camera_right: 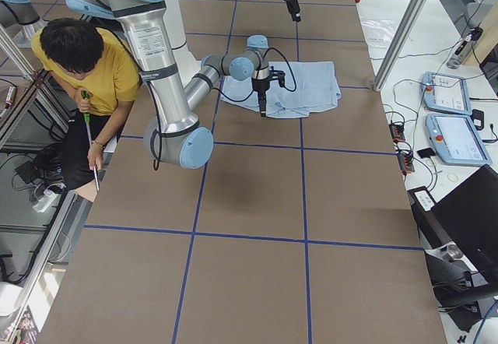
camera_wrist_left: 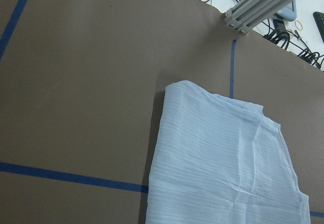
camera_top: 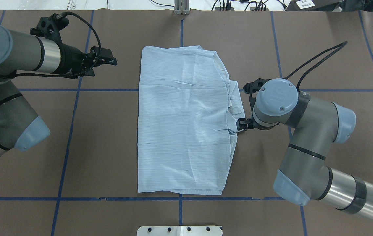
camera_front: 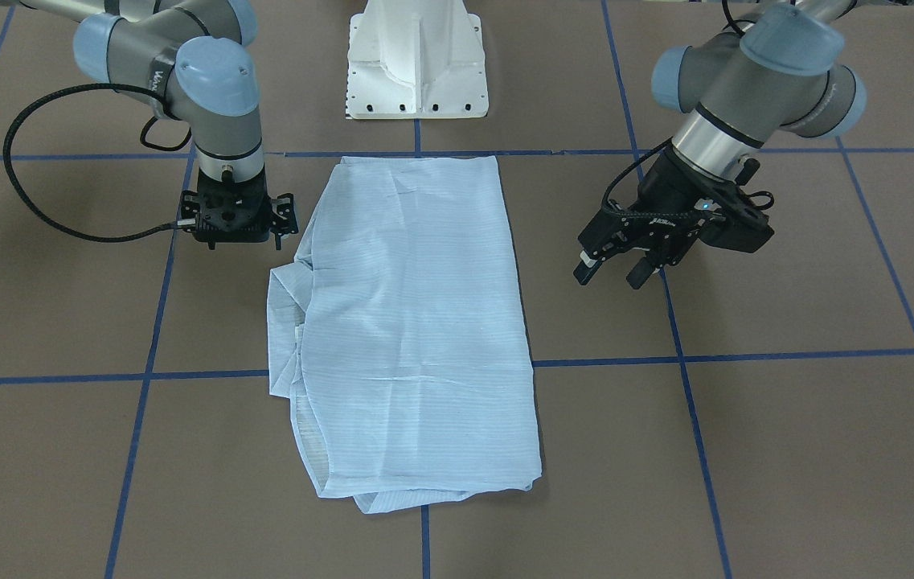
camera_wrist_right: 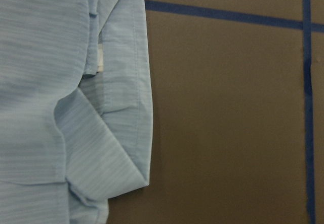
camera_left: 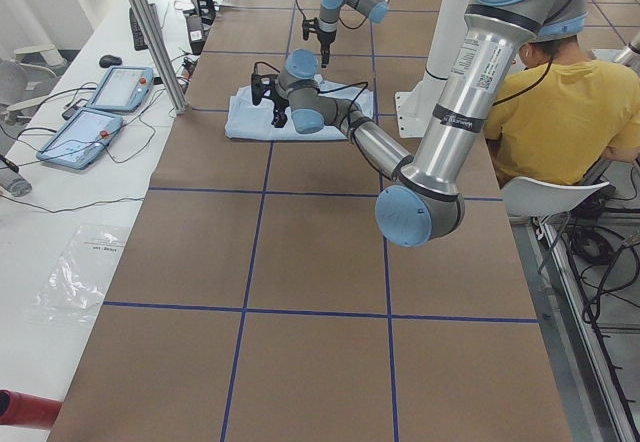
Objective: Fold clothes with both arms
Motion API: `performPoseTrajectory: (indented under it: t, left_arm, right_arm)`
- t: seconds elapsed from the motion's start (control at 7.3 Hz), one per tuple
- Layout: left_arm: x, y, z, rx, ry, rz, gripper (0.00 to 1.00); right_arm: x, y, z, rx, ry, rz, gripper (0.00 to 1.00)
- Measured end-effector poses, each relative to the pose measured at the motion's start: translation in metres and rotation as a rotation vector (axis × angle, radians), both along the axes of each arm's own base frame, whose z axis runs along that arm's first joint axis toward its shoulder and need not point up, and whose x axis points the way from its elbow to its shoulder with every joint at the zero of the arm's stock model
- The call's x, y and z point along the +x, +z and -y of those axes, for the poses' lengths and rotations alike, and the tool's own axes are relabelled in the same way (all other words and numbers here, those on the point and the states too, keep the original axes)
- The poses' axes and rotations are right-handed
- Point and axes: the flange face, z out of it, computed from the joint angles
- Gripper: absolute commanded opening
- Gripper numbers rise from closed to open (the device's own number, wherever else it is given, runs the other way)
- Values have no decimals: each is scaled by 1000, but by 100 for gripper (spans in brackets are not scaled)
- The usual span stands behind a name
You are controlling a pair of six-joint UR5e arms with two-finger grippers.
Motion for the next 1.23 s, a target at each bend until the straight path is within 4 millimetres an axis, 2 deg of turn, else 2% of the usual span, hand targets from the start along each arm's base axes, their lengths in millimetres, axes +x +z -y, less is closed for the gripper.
performPoseTrajectory:
  t: [0.41, 0.55, 0.96, 1.23]
  left_arm:
    - [-3, -7, -3, -5, -2, 5, 97]
    - [-4, -8, -3, -5, -4, 3, 97]
    - [-5, -9, -4, -7, -9, 1, 97]
    - [-6, -10, -4, -6, -13, 1, 97]
  right_arm:
    - [-59, -36, -78, -261, 276, 105, 98]
    - [-71, -45, -96, -360, 385, 147, 96]
    - [-94, -53, -134, -653, 764, 235, 90]
    - [-101, -51, -147, -737, 900, 289, 89]
